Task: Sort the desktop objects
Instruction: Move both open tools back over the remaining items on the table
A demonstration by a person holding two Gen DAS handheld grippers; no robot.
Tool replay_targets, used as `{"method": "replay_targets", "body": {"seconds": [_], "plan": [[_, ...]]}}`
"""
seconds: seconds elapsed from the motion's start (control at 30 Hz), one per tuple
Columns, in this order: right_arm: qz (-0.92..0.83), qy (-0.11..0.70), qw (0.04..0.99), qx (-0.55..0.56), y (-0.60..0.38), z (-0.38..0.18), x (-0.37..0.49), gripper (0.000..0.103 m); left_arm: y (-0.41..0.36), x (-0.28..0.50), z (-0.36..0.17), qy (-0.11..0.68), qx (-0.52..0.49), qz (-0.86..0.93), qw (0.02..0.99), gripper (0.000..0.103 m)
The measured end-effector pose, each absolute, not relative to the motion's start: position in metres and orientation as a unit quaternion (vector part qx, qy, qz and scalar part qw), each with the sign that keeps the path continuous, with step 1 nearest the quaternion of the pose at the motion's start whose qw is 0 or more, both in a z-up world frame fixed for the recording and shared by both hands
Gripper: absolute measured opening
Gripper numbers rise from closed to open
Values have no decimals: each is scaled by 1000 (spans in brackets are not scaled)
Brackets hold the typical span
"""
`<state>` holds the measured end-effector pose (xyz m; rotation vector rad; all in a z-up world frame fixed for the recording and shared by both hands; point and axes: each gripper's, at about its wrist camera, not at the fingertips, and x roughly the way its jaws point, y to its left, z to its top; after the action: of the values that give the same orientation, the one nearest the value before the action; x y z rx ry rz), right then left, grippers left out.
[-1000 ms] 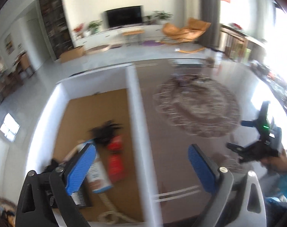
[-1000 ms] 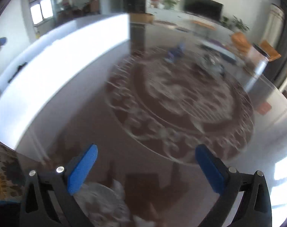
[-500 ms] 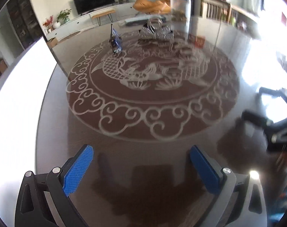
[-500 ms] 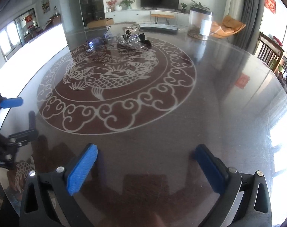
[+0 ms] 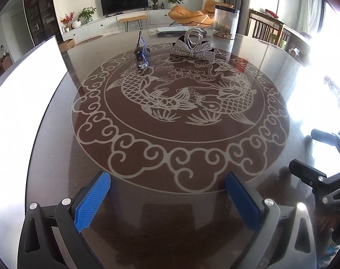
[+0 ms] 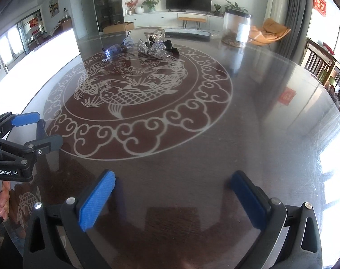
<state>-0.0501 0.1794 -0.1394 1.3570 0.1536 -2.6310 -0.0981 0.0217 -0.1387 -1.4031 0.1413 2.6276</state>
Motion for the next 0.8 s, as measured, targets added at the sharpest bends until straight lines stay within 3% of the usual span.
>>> {"method": "replay_targets", "body": {"seconds": [0.8], "plan": [[-884, 52, 88, 456, 179, -140, -51, 103, 21, -101, -139, 48, -472, 876, 83, 103]]}}
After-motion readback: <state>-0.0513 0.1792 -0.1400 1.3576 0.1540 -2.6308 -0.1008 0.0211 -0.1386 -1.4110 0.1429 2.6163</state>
